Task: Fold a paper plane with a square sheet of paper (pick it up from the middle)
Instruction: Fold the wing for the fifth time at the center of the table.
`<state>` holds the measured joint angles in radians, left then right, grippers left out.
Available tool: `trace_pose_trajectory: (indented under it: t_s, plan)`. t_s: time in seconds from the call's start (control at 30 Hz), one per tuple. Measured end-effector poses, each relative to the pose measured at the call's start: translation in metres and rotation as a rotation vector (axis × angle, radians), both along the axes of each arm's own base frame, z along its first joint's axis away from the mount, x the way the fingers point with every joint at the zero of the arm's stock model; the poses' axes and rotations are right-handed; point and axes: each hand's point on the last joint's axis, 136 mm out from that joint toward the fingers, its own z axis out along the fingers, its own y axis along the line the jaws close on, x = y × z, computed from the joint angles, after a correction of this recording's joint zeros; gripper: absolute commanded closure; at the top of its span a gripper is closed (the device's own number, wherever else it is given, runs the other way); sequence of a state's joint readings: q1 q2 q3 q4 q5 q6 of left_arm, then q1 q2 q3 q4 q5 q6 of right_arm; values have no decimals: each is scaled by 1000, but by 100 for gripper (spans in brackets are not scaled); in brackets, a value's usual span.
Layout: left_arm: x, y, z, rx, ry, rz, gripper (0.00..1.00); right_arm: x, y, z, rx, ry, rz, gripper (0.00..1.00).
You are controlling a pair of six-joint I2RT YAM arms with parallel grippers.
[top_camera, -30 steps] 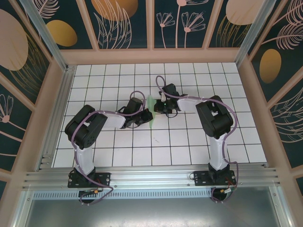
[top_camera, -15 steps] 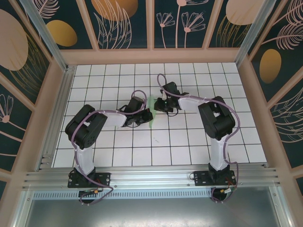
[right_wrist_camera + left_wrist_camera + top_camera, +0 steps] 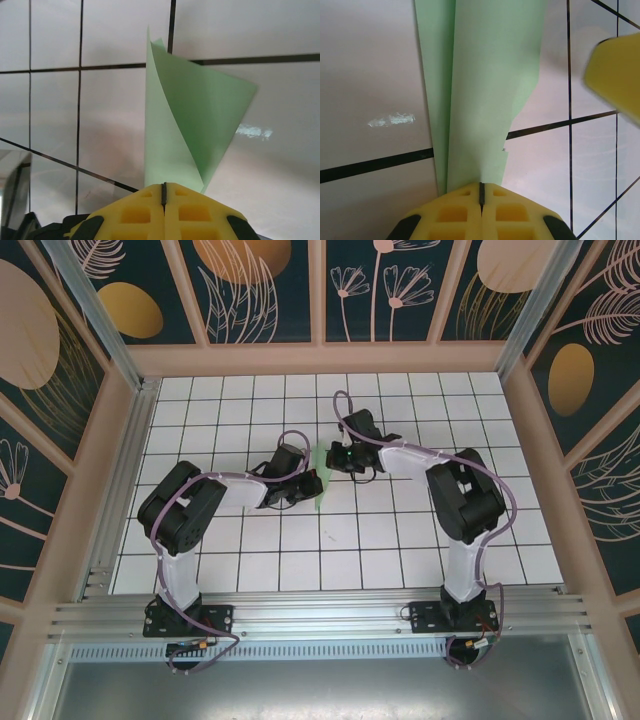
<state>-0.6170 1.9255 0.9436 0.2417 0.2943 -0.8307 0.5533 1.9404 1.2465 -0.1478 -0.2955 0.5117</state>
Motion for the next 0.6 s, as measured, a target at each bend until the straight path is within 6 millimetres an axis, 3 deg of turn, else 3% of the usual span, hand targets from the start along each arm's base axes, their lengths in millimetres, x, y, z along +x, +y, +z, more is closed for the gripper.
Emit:
trace_pose_trajectory:
  t_s: [0.33,0.43,0.6]
  plan:
    - [0,0,0,-1,0,0,100,-9,6,-37,-18,82,28,100]
    - [0,0,0,-2,0,-1,100,-8,6,-38,-13,87,29,100]
    - [2,2,10,-22,6,19,90,-8,6,-39,-16,85,36,100]
